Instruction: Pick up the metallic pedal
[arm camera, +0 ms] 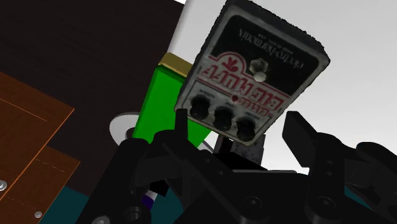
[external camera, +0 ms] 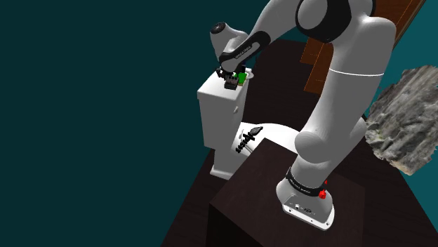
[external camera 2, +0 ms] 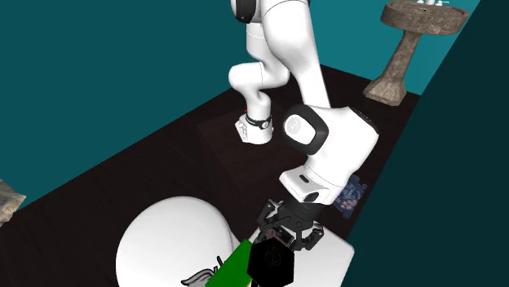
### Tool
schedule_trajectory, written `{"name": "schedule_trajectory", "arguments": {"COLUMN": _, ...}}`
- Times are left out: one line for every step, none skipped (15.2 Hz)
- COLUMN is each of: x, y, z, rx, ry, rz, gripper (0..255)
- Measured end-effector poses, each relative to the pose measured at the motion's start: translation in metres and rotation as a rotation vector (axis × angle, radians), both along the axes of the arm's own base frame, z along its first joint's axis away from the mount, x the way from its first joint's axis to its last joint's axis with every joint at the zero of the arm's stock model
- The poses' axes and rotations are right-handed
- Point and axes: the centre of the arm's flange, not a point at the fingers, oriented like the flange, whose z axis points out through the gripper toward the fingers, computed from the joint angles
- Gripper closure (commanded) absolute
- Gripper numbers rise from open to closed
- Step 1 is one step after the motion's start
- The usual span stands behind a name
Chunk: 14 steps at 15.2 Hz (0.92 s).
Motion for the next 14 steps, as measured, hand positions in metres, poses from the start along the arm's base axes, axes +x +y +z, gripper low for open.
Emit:
{"name": "schedule_trajectory", "arguments": {"x": 0.0, "y": 0.0, "z": 0.0, "rx": 0.0, "ry": 0.0, "rz": 0.0, "gripper": 255}}
{"name": "schedule_trajectory", "arguments": {"x": 0.0, "y": 0.0, "z": 0.0, "rx": 0.0, "ry": -0.001, "rz": 0.0, "gripper": 255}}
{"name": "schedule_trajectory", "arguments": {"x": 0.0, "y": 0.0, "z": 0.0, "rx": 0.0, "ry": -0.001, "rz": 0.0, "gripper": 255}}
{"name": "schedule_trajectory", "arguments": {"x": 0.0, "y": 0.0, "z": 0.0, "rx": -0.001, "ry": -0.001, "rz": 0.0, "gripper": 255}}
{"name": "schedule_trajectory", "arguments": {"x": 0.0, "y": 0.0, "z": 0.0, "rx": -0.001, "ry": -0.001, "rz": 0.0, "gripper": 255}}
{"name": "schedule_trajectory", "arguments": {"x": 0.0, "y": -0.001, "z": 0.0, "rx": -0.001, "ry": -0.001, "rz": 0.0, "gripper": 255}}
{"name": "schedule_trajectory", "arguments": {"x": 0.0, "y": -0.001, "z": 0.0, "rx": -0.001, "ry": -0.001, "rz": -0.001, "gripper": 255}}
{"name": "schedule_trajectory", "arguments": {"x": 0.0, "y": -0.001, "z": 0.0, "rx": -0.001, "ry": -0.002, "rz": -0.001, "gripper": 255}}
{"name": "schedule_trajectory", "arguments": {"x": 0.0, "y": -0.001, "z": 0.002, "rx": -0.001, "ry": -0.001, "rz": 0.0, "gripper": 255}}
{"name": "schedule_trajectory", "arguments": {"x": 0.0, "y": -0.001, "z": 0.005, "rx": 0.0, "ry": 0.0, "rz": 0.0, "gripper": 255}}
{"name": "schedule_trajectory", "arguments": {"x": 0.0, "y": -0.001, "z": 0.01, "rx": 0.0, "ry": 0.0, "rz": 0.0, "gripper": 255}}
{"name": "schedule_trajectory", "arguments": {"x": 0.0, "y": -0.001, "z": 0.014, "rx": 0.0, "ry": 0.0, "rz": 0.0, "gripper": 255}}
{"name": "schedule_trajectory", "arguments": {"x": 0.0, "y": -0.001, "z": 0.021, "rx": 0.0, "ry": 0.0, "rz": 0.0, "gripper": 255}}
{"name": "schedule_trajectory", "arguments": {"x": 0.0, "y": -0.001, "z": 0.025, "rx": 0.0, "ry": 0.0, "rz": 0.0, "gripper": 255}}
